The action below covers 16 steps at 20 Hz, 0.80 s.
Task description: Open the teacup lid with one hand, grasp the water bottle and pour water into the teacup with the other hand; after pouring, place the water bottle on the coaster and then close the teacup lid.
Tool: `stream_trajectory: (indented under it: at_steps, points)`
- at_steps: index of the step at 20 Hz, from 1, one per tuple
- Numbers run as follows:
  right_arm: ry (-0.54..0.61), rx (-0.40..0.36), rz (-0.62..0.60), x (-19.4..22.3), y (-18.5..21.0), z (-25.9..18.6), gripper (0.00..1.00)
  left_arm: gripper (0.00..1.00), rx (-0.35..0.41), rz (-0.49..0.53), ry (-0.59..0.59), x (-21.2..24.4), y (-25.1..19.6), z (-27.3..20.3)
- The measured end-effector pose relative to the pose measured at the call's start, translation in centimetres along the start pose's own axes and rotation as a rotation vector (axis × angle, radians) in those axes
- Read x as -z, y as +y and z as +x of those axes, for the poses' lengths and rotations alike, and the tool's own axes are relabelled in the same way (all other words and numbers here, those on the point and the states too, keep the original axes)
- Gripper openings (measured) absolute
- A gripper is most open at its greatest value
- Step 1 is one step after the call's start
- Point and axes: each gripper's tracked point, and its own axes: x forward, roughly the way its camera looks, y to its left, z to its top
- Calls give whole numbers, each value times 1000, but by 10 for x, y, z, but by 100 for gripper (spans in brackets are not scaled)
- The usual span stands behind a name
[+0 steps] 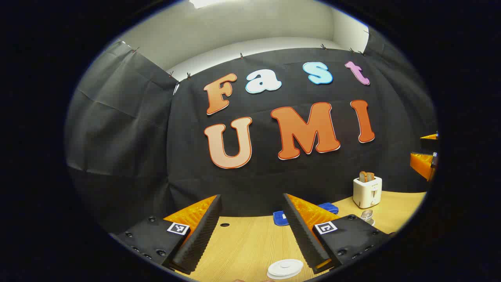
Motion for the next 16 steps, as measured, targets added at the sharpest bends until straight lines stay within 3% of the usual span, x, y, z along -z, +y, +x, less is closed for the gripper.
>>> stream_trajectory:
  at_steps: [13,16]
  points:
    - [8,-19,-7,-9,3,5,98,100,-17,-50,11,-24,7,13]
    - [13,-25,-11,-5,6,5,98,97,24,-66,22,-16,-5,13]
